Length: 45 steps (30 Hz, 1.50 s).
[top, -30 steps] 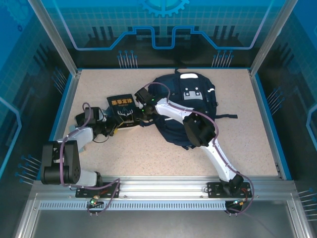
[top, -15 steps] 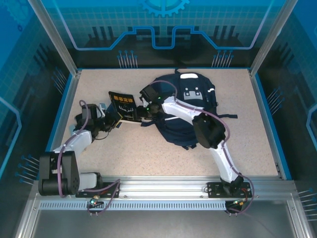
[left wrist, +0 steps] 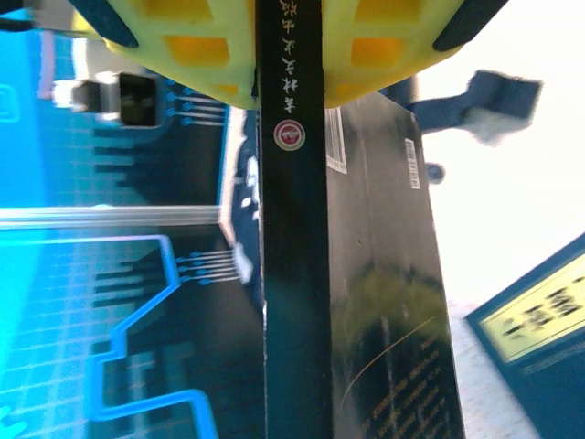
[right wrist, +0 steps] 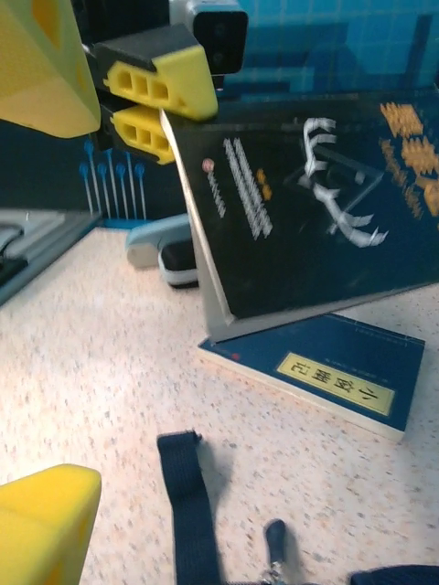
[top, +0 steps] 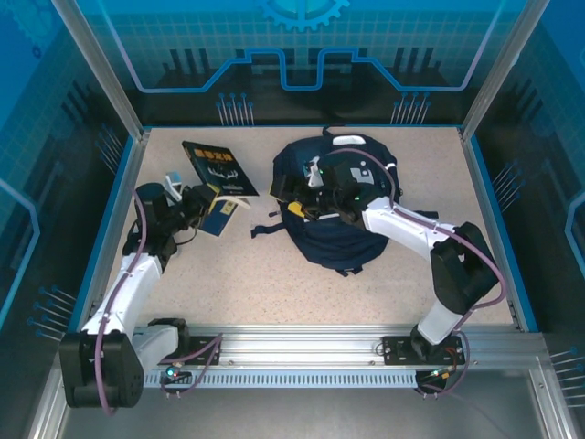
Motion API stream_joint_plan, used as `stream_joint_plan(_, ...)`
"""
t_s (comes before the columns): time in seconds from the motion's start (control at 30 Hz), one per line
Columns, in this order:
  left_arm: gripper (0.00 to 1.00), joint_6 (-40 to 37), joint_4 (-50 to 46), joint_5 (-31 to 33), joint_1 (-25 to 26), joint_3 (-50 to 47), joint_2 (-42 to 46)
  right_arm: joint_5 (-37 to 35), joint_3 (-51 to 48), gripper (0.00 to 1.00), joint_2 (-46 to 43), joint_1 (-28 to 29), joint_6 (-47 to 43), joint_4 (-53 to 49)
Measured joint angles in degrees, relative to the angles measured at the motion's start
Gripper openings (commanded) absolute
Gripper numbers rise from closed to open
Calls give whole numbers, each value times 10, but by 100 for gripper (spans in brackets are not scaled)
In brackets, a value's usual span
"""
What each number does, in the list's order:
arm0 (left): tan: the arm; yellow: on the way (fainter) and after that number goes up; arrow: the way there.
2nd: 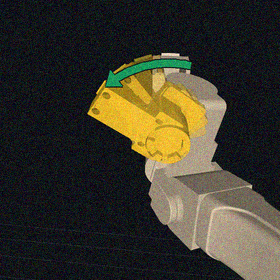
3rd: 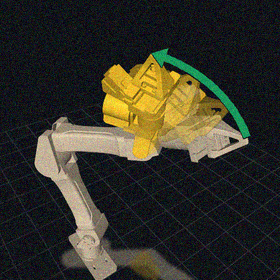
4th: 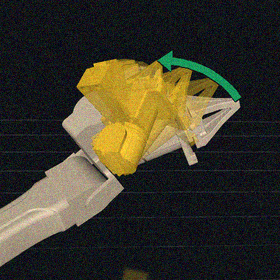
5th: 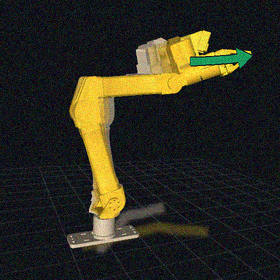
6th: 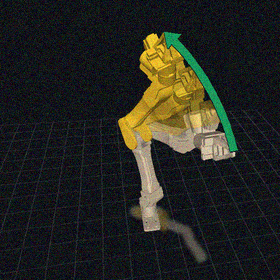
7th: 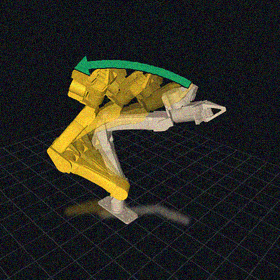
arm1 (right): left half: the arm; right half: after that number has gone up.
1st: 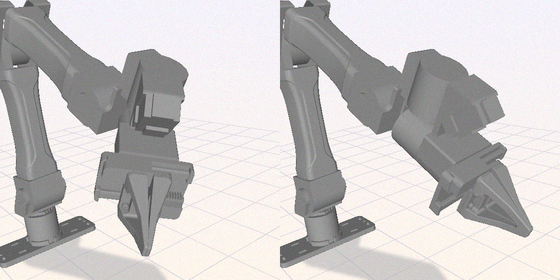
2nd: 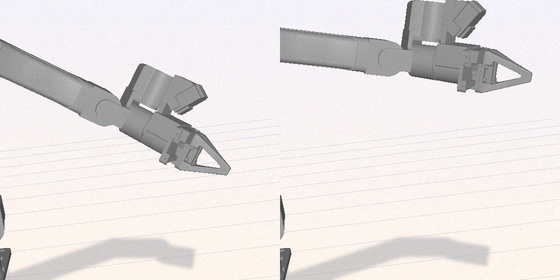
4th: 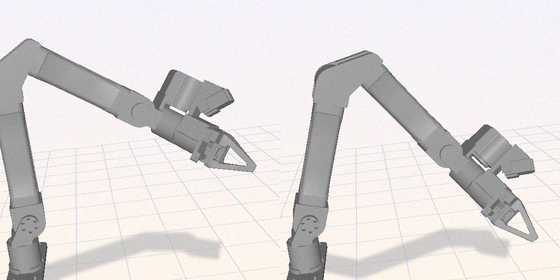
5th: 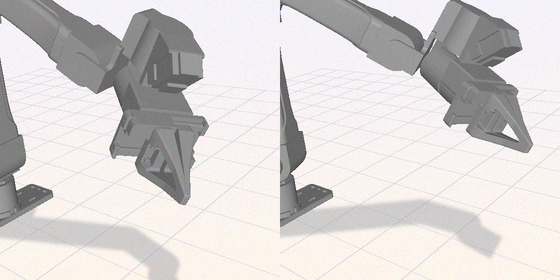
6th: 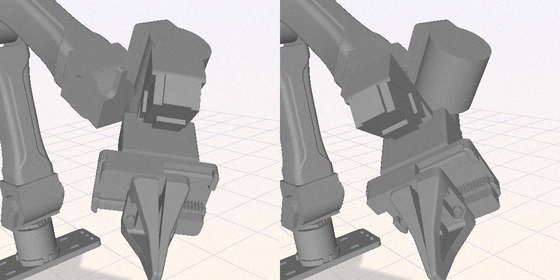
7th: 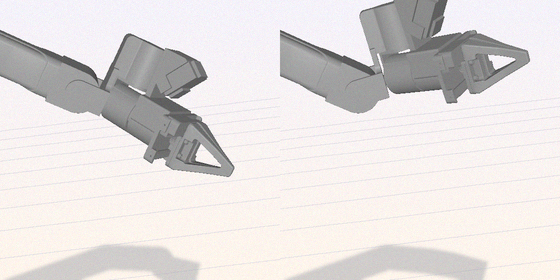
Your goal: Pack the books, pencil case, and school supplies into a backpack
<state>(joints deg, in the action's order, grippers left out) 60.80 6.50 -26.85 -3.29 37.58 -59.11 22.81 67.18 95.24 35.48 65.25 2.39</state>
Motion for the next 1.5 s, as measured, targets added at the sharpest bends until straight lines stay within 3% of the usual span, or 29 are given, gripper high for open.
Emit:
stream_joint_plan(0.27, 10, 109, 114, 105, 139, 26, -15, 10, -65, 100, -40, 0, 152, 169)
stream_joint_plan(0.6, 9, 144, 223, 223, 275, 66, -137, -71, -147, 100, -97, -12, 271, 286)
stream_joint_plan(0.97, 9, 158, 282, 258, 317, 88, -200, -117, -141, 100, -67, -22, 336, 353)
stream_joint_plan(1.2, 9, 158, 288, 261, 320, 88, -200, -128, -118, 81, -10, -29, 355, 384)
stream_joint_plan(1.5, 8, 158, 285, 266, 320, 87, -198, -140, -121, 63, -9, -48, 353, 401)
